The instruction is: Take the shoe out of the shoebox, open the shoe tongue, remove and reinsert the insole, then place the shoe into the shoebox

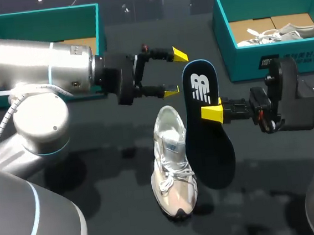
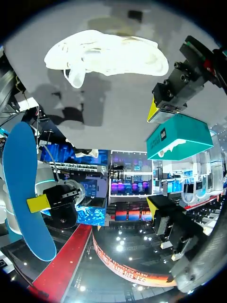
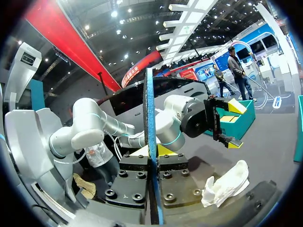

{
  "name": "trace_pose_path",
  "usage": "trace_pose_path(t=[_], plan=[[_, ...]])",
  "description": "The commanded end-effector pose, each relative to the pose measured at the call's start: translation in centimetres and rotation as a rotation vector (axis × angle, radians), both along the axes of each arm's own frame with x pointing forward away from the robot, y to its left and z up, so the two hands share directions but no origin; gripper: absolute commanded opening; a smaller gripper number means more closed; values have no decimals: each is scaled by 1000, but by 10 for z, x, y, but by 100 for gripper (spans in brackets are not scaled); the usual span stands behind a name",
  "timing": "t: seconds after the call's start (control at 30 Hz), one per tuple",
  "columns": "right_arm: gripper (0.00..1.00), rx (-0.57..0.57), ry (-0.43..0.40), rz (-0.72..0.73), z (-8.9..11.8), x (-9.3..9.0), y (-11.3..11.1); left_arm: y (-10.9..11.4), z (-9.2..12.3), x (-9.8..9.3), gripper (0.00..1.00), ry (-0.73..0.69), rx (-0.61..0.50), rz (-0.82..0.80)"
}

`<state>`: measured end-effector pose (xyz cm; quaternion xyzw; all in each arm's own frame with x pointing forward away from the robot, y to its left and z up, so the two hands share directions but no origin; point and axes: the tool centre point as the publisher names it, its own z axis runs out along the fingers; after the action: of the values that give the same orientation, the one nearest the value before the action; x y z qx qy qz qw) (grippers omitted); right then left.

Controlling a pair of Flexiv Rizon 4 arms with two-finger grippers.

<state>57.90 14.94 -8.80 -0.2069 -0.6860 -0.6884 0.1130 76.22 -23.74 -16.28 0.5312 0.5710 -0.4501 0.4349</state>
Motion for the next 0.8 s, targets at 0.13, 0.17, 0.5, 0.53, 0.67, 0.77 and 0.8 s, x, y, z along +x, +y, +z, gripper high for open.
trace_pose_path(t=[0.13, 0.17, 0.5, 0.53, 0.67, 0.77, 0.8], plan=[[0, 28, 109, 30, 0, 28, -25, 12, 0, -5, 100, -63, -137, 20], [0, 33, 118, 34, 0, 32, -27, 12, 0, -5, 100, -68, -137, 20], [0, 90, 233, 56, -3, 72, -44, 16, 8, -2, 100, -83, -138, 20], [0, 90, 233, 56, -3, 72, -44, 16, 8, -2, 100, -83, -138, 20], [0, 90, 233, 56, -3, 72, -44, 16, 8, -2, 100, -83, -138, 20], [0, 90, 233, 56, -3, 72, -44, 16, 8, -2, 100, -83, -138, 20], [0, 90, 233, 56, -3, 72, -44, 16, 8, -2, 100, -83, -138, 20]])
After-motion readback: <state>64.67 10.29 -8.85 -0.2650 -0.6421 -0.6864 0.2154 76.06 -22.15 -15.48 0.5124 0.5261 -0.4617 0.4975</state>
